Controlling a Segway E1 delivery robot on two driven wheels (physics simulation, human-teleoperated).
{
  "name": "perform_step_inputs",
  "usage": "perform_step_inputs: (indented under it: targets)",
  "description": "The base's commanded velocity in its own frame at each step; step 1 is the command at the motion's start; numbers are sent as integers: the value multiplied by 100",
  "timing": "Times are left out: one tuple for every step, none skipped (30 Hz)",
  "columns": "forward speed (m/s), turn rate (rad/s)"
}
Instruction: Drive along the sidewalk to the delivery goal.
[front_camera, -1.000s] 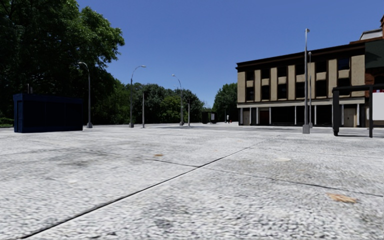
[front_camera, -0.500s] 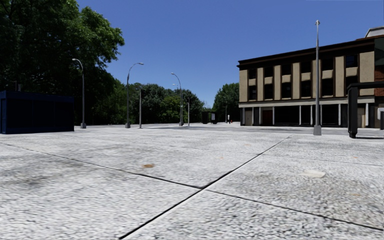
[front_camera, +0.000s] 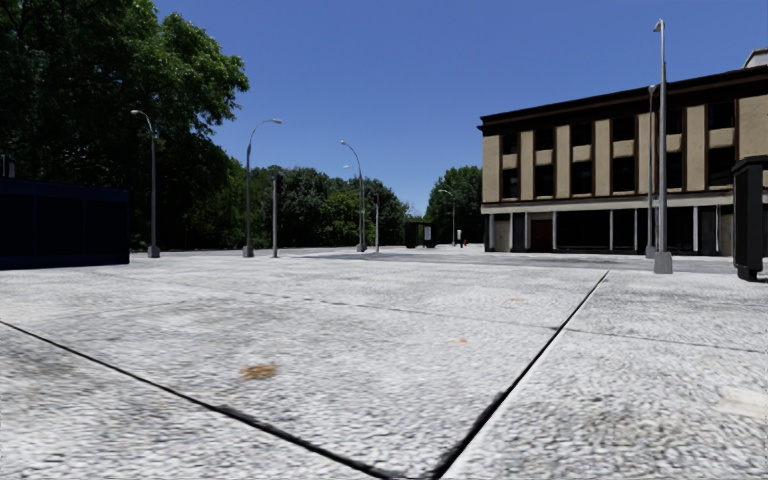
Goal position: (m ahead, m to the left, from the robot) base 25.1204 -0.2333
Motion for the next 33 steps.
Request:
perform_step_inputs:
  targets:
    - [200,0]
    - [200,0]
    - [200,0]
    - [200,0]
    - [200,0]
    - [200,0]
    - [200,0]
    - [200,0]
    - [200,0]
    - [200,0]
    - [200,0]
    - [200,0]
    - [200,0]
    - [200,4]
    - [200,6]
    - [200,6]
    - [200,6]
    - [200,6]
    - [200,7]
    - [200,8]
    - [200,8]
    - [200,11]
    - [200,16]
    - [200,16]
    - [200,22]
    - [200,26]
    - [200,27]
    - [200,27]
    - [200,27]
    - [200,27]
    - [200,27]
    - [200,27]
    - [200,27]
